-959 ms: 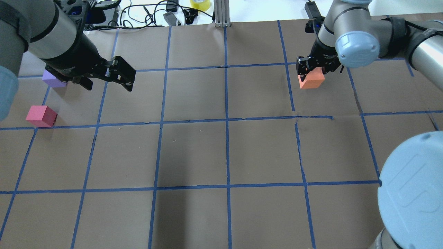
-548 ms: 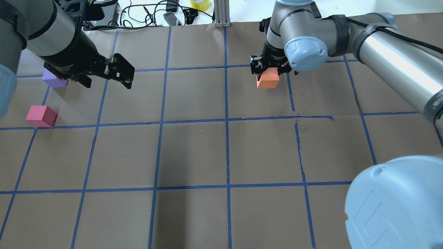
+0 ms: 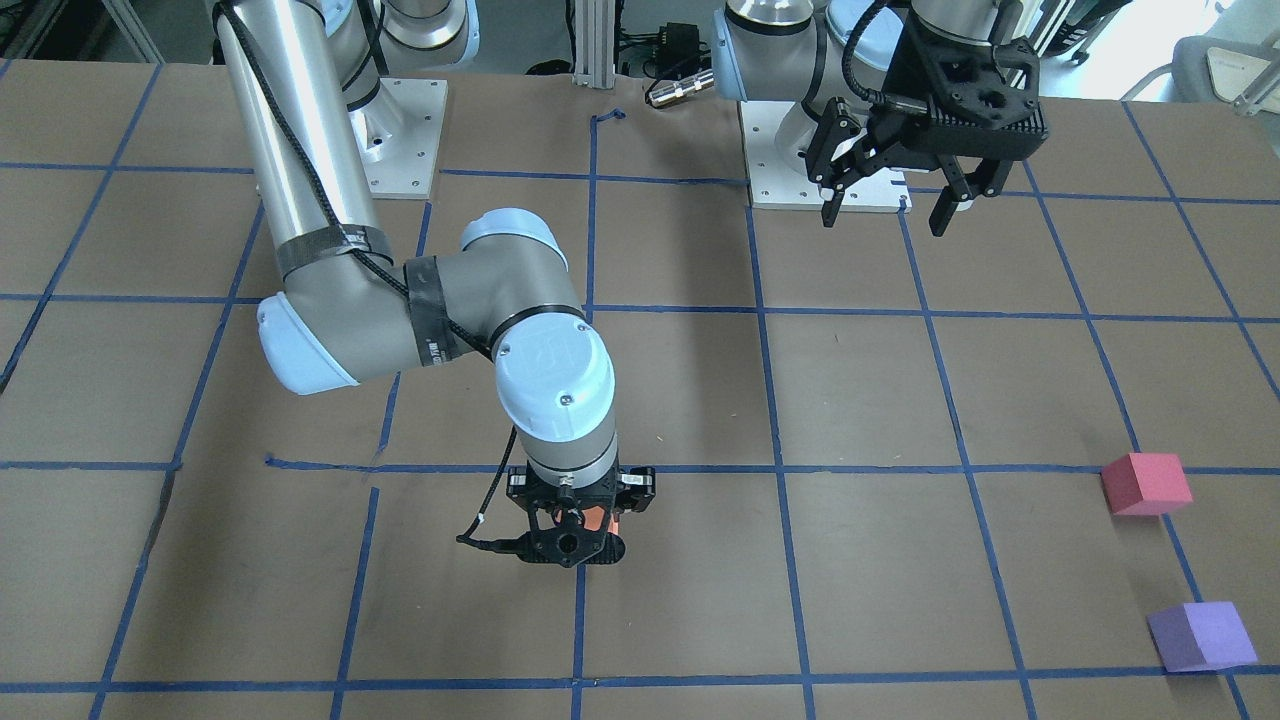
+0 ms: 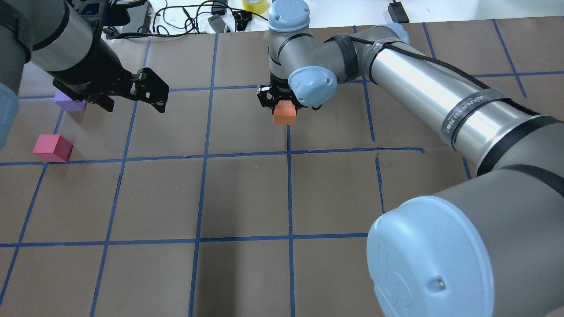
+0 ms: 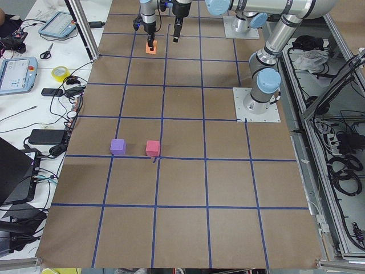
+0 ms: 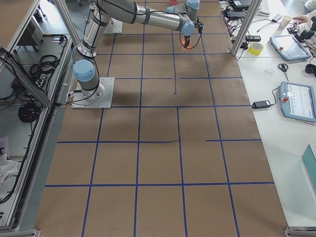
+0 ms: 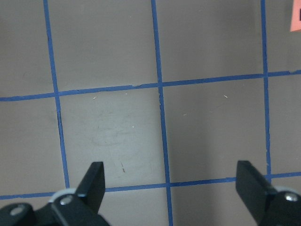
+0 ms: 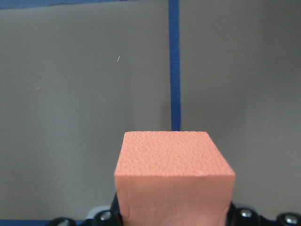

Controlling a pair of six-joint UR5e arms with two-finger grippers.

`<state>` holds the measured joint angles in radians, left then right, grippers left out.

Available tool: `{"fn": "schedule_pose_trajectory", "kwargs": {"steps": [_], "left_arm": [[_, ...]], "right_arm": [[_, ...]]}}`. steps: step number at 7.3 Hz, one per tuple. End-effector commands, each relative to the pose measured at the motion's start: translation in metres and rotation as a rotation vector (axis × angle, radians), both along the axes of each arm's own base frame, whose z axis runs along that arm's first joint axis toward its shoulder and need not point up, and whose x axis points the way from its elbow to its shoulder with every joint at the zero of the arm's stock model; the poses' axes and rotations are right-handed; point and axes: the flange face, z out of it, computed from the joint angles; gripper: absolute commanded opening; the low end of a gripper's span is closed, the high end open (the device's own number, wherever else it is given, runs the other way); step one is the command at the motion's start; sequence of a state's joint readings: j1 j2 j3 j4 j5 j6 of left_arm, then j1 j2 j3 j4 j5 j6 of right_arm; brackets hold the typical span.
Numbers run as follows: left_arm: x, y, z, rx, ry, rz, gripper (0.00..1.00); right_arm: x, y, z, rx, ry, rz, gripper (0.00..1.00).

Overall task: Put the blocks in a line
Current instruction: 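Carry the orange cube with the right gripper toward the table center, then set the orange cube down, open the right gripper and lift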

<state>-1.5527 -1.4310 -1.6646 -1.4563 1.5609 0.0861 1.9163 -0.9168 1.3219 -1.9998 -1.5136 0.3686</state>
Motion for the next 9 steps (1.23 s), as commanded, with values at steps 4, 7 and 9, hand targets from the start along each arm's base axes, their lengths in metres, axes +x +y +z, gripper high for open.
{"fn": "schedule_pose_trajectory", "kwargs": {"steps": [4, 7, 9], "left_arm": [[0.002, 0.0, 0.004, -0.007, -0.003, 0.002, 1.0], [0.004, -0.002, 0.002, -0.005, -0.016, -0.056, 1.0], [0.004, -0.002, 0.004, -0.007, -0.011, -0.054, 1.0]], "right_arm": [[0.017, 0.015, -0.05, 0.061, 0.048, 0.036, 0.1], [0.018, 0.015, -0.046, 0.05, 0.042, 0.069, 0.13], [0.019, 0.015, -0.039, 0.039, 0.027, 0.072, 0.19]]}}
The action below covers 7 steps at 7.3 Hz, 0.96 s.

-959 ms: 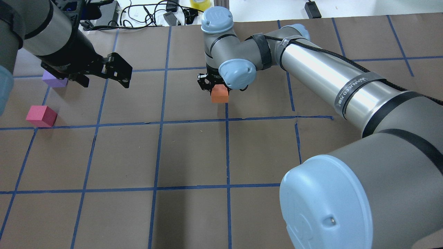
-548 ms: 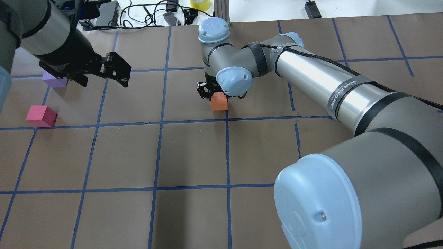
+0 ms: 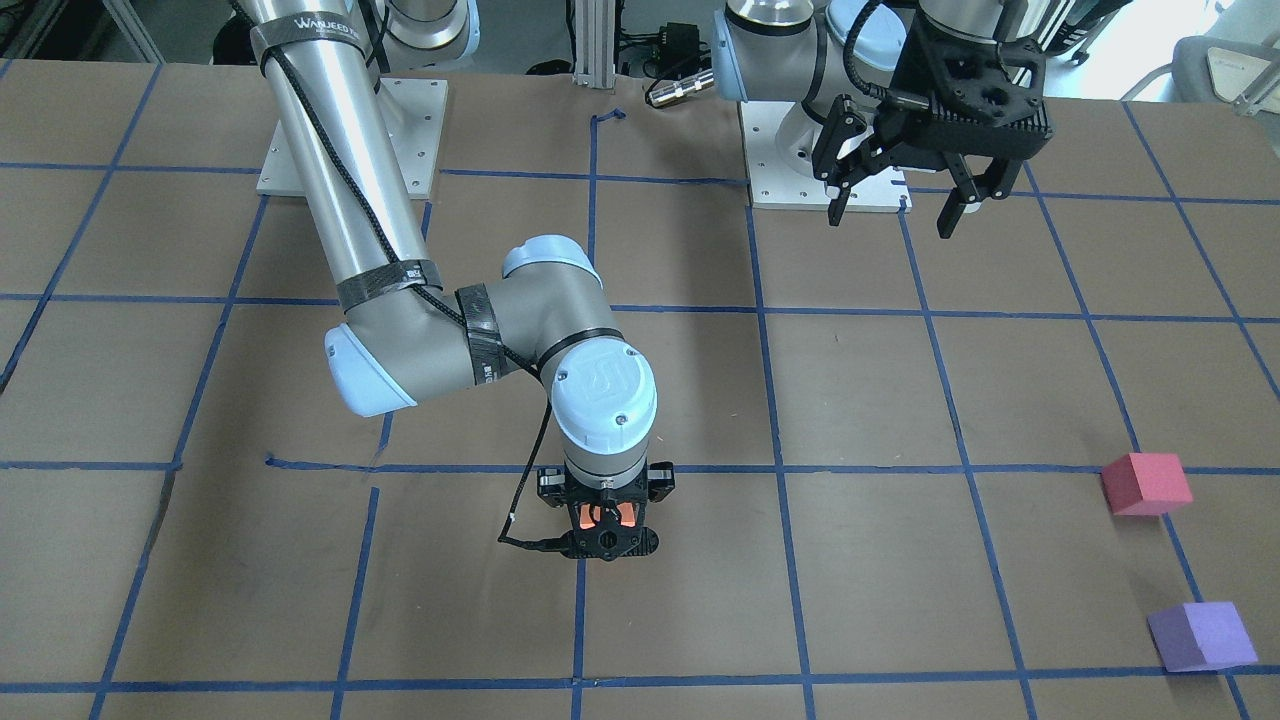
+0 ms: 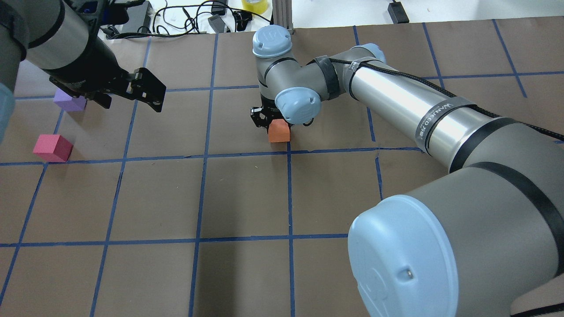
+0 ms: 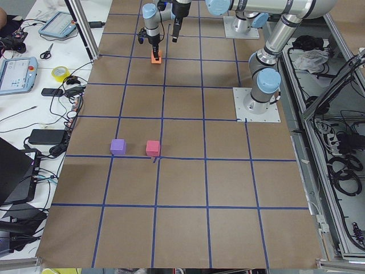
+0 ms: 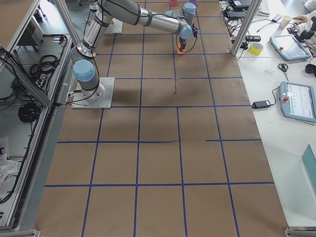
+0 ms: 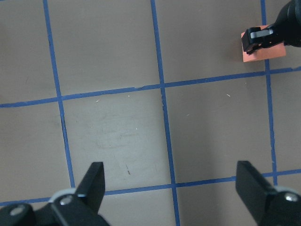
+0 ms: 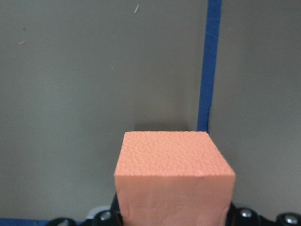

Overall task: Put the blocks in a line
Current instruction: 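Set the orange cube down, open the right gripper and lift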

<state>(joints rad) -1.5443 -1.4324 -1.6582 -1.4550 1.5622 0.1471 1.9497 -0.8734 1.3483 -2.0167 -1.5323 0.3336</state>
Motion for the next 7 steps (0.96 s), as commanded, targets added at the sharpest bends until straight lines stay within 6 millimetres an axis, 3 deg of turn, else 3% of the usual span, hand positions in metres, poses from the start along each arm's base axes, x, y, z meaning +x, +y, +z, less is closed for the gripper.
{"fn": "schedule_pose_trajectory", "kwargs": {"steps": [1, 2, 3, 4, 5, 6, 7], "left_arm": [[0.001, -0.002, 0.008, -0.015, -0.009, -0.001, 1.0], [0.011, -0.012, 0.018, -0.034, -0.011, 0.018, 1.0], [0.018, -0.02, 0.01, -0.014, -0.003, 0.032, 1.0], [0.019, -0.024, 0.011, -0.017, -0.004, 0.034, 1.0], [0.021, -0.033, 0.011, -0.016, -0.003, 0.05, 1.0], [0.02, -0.043, 0.023, -0.023, -0.002, 0.055, 1.0], [0.016, -0.045, 0.022, -0.007, 0.008, 0.046, 1.0]], "right_arm": [[0.0, 0.0, 0.001, -0.001, -0.005, 0.001, 0.2], [0.001, 0.0, 0.0, -0.001, -0.01, -0.004, 0.24], [0.001, 0.001, 0.001, 0.0, -0.008, -0.007, 0.28], [0.001, 0.001, 0.0, 0.002, -0.007, -0.01, 0.46], [0.0, 0.0, -0.003, 0.006, 0.003, -0.007, 0.99], [0.0, 0.001, -0.001, 0.003, -0.004, 0.004, 1.0], [-0.001, -0.002, 0.009, -0.011, -0.011, 0.004, 1.0]]}}
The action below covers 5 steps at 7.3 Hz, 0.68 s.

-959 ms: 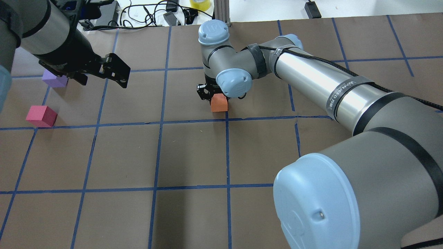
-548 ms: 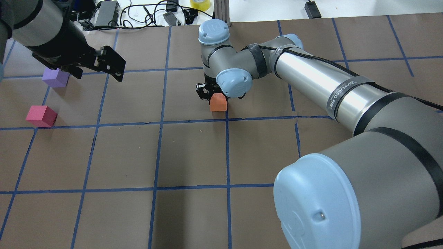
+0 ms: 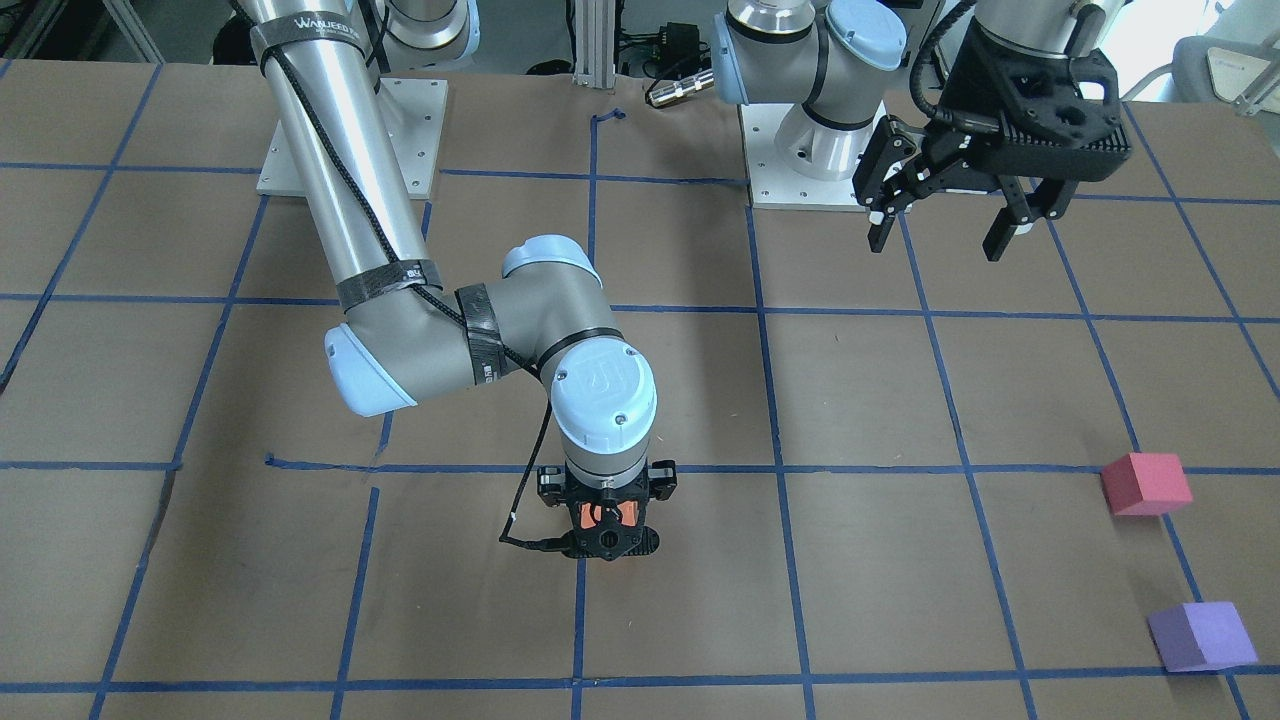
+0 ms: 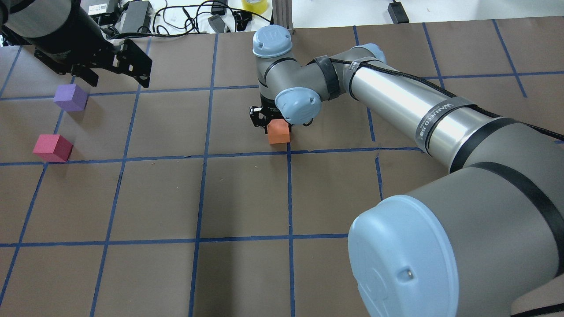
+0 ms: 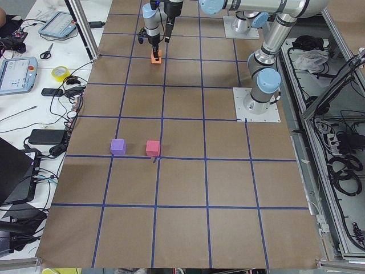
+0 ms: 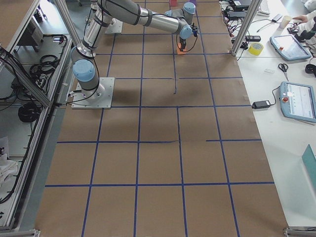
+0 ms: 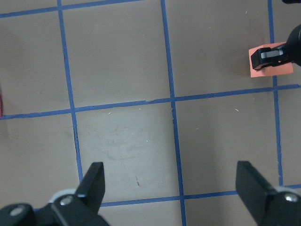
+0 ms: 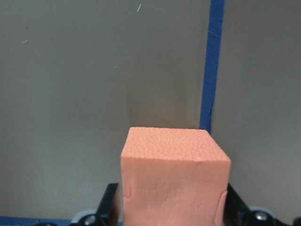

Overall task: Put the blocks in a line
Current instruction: 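Set the orange cube down, open the right gripper and lift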

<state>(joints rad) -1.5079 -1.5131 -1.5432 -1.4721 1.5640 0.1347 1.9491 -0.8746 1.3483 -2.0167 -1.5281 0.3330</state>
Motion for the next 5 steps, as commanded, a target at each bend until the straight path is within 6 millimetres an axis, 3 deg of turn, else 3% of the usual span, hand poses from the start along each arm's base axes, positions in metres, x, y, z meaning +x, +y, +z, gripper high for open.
{"fn": "schedule_pose_trajectory", "kwargs": {"steps": [1, 2, 3, 5], "left_arm": [[-0.012, -0.008, 0.002, 0.011, 0.03, 0.009, 1.0], [-0.037, -0.004, -0.003, 0.015, 0.025, -0.013, 1.0], [-0.054, 0.0, -0.005, 0.014, 0.017, -0.045, 1.0], [-0.049, 0.001, -0.007, 0.018, -0.05, -0.032, 1.0]], "right_arm": [[-0.008, -0.007, 0.032, -0.041, -0.026, -0.007, 1.0], [-0.016, -0.008, 0.05, -0.031, -0.05, -0.022, 1.0], [-0.042, -0.009, 0.079, -0.025, -0.037, -0.054, 1.0], [-0.152, -0.008, 0.157, 0.042, -0.029, -0.032, 1.0]]}}
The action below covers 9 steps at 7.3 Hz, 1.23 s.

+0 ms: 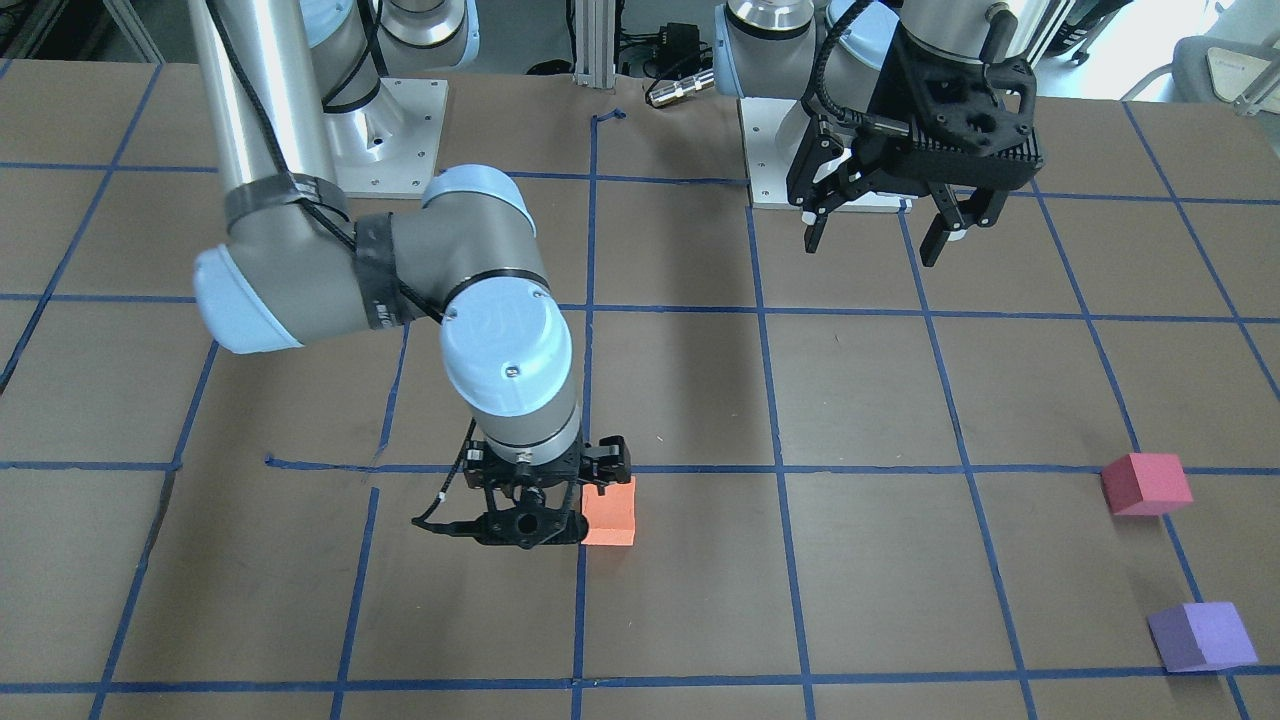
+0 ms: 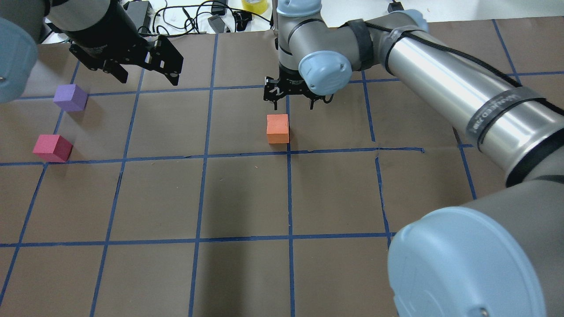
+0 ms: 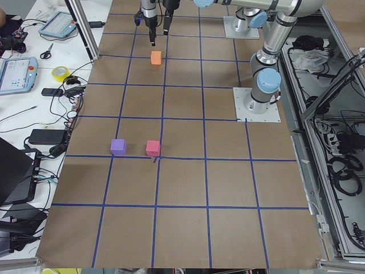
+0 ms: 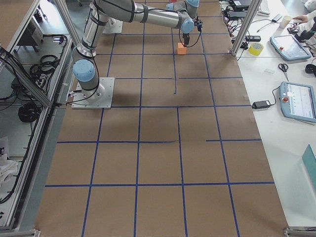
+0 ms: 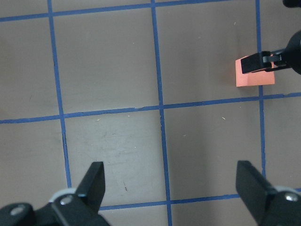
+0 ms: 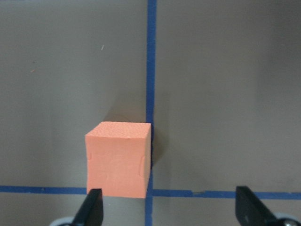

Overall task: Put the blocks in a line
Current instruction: 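Grasp the orange cube with the left gripper while the right arm withdraws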

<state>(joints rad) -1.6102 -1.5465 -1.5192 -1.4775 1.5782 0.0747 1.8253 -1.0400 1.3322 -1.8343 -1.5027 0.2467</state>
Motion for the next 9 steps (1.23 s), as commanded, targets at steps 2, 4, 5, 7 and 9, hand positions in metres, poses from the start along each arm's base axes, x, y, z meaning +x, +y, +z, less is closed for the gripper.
{"fn": "schedule_pose_trajectory", "kwargs": {"steps": [2, 4, 5, 7, 9], "left_arm": [[-0.001, -0.036, -0.022, -0.029, -0.043, 0.021, 1.0], [-0.02, -0.09, -0.072, -0.02, 0.046, 0.075, 1.0], [-0.068, -0.1, -0.102, 0.002, 0.097, 0.105, 1.0], [-0.14, -0.112, -0.162, 0.056, 0.107, 0.133, 1.0], [-0.174, -0.136, -0.205, 0.035, 0.099, 0.091, 1.0]], "right_arm": [[-0.172, 0.029, 0.124, 0.039, -0.005, 0.053, 1.0], [-0.213, 0.077, 0.188, 0.036, 0.075, 0.092, 1.0], [-0.207, 0.104, 0.21, 0.016, 0.067, 0.14, 1.0], [-0.206, 0.114, 0.194, 0.051, 0.075, 0.134, 1.0], [-0.191, 0.116, 0.212, -0.056, 0.084, 0.069, 1.0]]}}
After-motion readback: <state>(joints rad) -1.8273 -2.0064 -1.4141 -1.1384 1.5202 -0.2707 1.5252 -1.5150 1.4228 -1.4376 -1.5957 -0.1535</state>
